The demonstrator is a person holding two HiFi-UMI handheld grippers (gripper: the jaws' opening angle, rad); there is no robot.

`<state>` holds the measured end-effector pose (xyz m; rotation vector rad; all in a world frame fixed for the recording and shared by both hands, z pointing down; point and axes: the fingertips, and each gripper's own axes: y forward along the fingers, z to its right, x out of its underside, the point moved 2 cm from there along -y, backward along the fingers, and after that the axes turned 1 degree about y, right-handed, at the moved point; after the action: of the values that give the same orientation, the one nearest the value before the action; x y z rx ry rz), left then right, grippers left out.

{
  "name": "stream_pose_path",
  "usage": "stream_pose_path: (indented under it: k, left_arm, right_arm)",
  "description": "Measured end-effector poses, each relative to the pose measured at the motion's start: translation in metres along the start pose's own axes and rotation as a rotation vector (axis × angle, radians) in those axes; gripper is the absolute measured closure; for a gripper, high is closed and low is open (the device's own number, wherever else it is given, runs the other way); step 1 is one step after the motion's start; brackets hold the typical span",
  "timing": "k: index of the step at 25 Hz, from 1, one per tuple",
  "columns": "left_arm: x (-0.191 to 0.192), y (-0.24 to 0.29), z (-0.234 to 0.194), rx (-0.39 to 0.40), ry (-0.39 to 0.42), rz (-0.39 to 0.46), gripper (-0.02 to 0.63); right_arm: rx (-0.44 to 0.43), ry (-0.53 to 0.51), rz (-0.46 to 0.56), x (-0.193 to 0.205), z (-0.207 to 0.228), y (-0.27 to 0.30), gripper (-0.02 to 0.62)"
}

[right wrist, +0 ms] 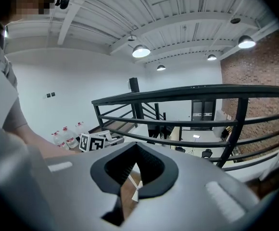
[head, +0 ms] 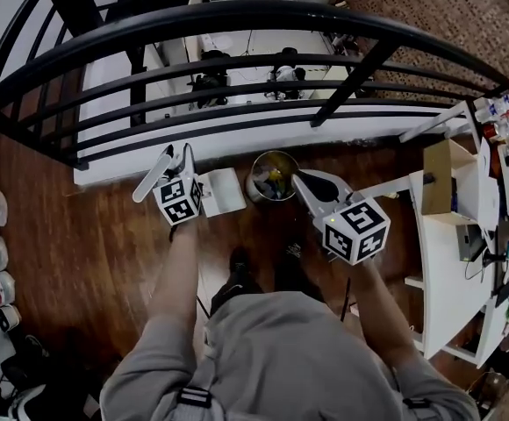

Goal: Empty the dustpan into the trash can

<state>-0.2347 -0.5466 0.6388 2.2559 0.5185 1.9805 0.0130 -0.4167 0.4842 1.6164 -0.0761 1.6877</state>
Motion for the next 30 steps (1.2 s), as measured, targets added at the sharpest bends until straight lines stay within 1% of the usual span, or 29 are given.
stream_pose_path:
  k: [6, 7, 10, 12, 14, 18, 19, 21, 24, 26, 28, 30]
  left_arm:
    - [0.007, -0.002, -0.009, -0.013, -0.022, 0.009, 0.44]
    - [0.011, -0.005, -0.012, -0.021, -0.027, 0.003, 0.456]
    - [0.024, -0.017, -0.028, -0.067, -0.046, -0.031, 0.453]
    - [0.028, -0.022, -0.037, -0.088, -0.05, -0.054, 0.422]
    - [0.031, -0.023, -0.043, -0.097, -0.032, -0.081, 0.373]
    - [0.033, -0.029, -0.05, -0.114, -0.017, -0.115, 0.357]
    - [0.034, -0.031, -0.05, -0.116, -0.02, -0.119, 0.345]
    - [0.037, -0.034, -0.052, -0.119, -0.032, -0.133, 0.29]
    - [0.044, -0.042, -0.05, -0.115, -0.047, -0.17, 0.261]
    - [0.052, -0.052, -0.046, -0.117, -0.051, -0.204, 0.261]
    - [0.059, -0.065, -0.043, -0.138, -0.067, -0.24, 0.261]
    - [0.065, -0.079, -0.036, -0.141, -0.092, -0.278, 0.289]
  right_arm:
    - [-0.01, 0.003, -0.01, 0.001, 0.003, 0.007, 0.597]
    - [-0.013, 0.004, -0.011, 0.001, 0.003, 0.008, 0.597]
    - [-0.023, 0.007, -0.016, 0.002, 0.0, 0.011, 0.597]
    - [-0.03, 0.007, -0.014, 0.0, -0.003, 0.012, 0.597]
    - [-0.037, 0.008, -0.008, -0.003, -0.004, 0.014, 0.597]
    - [-0.056, 0.007, 0.007, -0.005, -0.01, 0.015, 0.597]
    - [-0.061, 0.005, 0.009, -0.005, -0.012, 0.014, 0.597]
    - [-0.067, 0.001, 0.015, -0.006, -0.014, 0.012, 0.597]
    - [-0.063, 0.006, 0.027, -0.009, -0.012, 0.009, 0.597]
    - [-0.061, 0.013, 0.039, -0.011, -0.012, 0.007, 0.597]
    - [-0.062, 0.017, 0.056, -0.014, -0.011, 0.005, 0.597]
    - [-0.065, 0.019, 0.076, -0.017, -0.011, 0.001, 0.597]
